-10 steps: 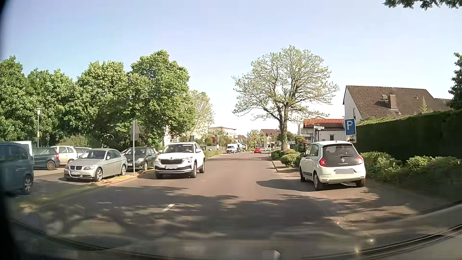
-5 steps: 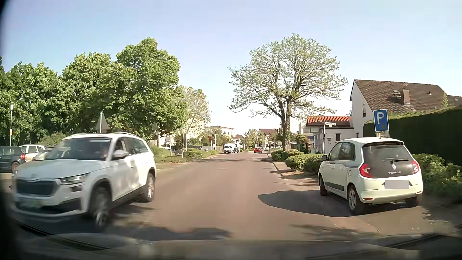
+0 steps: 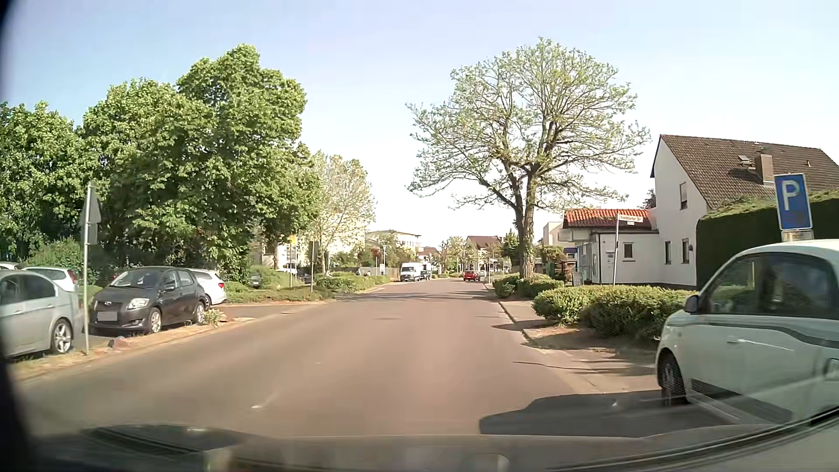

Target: Follow the waypoints while adhering to traffic rules and regulations

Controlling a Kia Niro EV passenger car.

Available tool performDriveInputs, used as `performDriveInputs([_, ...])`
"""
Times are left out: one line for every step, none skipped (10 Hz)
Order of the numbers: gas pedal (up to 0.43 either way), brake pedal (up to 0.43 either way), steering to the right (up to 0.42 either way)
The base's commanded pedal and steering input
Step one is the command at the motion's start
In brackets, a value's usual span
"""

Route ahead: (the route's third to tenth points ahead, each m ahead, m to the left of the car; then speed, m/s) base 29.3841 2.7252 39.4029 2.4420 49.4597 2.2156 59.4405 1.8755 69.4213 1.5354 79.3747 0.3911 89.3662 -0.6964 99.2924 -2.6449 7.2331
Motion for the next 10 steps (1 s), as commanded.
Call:
performDriveInputs([0.020,0.030,0.009])
performDriveInputs([0.020,0.030,0.008])
performDriveInputs([0.020,0.030,0.008])
performDriveInputs([0.020,0.024,0.008])
performDriveInputs([0.020,0.030,0.008])
performDriveInputs([0.020,0.030,0.008])
performDriveInputs([0.020,0.030,0.008])
performDriveInputs([0.020,0.030,0.008])
performDriveInputs([0.020,0.030,0.008])
performDriveInputs([0.020,0.024,0.008])
